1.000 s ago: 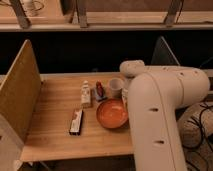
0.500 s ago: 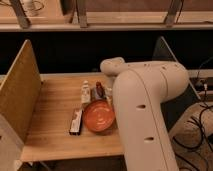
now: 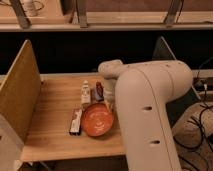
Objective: Drag the ceramic bowl in a circle
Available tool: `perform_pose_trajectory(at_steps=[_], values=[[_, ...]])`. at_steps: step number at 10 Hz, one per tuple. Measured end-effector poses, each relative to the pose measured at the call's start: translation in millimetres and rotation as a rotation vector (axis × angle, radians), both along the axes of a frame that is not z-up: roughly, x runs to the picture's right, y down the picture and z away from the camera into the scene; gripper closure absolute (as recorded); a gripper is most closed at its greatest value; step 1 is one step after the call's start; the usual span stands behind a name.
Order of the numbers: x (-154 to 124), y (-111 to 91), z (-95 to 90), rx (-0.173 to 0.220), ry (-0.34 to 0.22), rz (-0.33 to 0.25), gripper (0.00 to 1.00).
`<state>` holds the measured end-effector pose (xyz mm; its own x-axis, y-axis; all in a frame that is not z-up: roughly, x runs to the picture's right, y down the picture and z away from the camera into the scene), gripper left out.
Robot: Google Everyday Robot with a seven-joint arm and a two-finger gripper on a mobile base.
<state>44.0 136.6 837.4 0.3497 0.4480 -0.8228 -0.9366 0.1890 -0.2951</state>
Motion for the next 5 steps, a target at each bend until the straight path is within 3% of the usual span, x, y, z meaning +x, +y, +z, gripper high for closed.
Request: perform_pose_trajectory(at_steps=[1,5], values=[[-0.2,7.4,1.5,-0.018,0.003,0.015,0.34],[8.9,-0.3,6.2,-0.005,0.015,0.042,0.34]])
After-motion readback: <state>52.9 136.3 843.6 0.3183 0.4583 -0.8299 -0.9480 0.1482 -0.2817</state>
